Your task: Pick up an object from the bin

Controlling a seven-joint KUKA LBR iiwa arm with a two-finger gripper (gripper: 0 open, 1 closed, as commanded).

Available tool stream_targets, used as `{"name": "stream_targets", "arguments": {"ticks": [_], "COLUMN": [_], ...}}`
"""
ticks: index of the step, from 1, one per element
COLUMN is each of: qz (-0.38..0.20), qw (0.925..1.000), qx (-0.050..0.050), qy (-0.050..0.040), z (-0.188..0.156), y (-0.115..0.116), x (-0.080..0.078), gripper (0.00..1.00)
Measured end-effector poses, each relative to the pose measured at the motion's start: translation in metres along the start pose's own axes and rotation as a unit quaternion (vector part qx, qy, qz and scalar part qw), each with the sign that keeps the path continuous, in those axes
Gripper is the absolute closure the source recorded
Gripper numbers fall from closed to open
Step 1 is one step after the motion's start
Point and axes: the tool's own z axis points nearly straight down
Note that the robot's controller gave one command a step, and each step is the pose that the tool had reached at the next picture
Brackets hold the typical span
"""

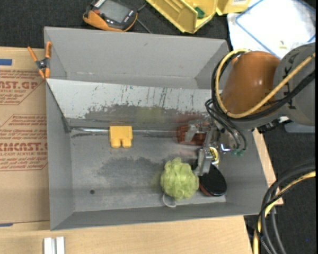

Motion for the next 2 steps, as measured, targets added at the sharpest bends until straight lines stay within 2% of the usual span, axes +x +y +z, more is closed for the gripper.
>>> {"name": "stream_targets", "arguments": {"ticks": [1, 2], "qz": [-0.004, -0.047], "qw": [1.0, 0.9989], "qx": [0.0, 0.0], "qy": [-0.0012, -0.0039], "z": [0.001, -0.02], "y": [0.0, 0.0], "x": [0.002, -0.03], "gripper": [0.0, 0.0]}}
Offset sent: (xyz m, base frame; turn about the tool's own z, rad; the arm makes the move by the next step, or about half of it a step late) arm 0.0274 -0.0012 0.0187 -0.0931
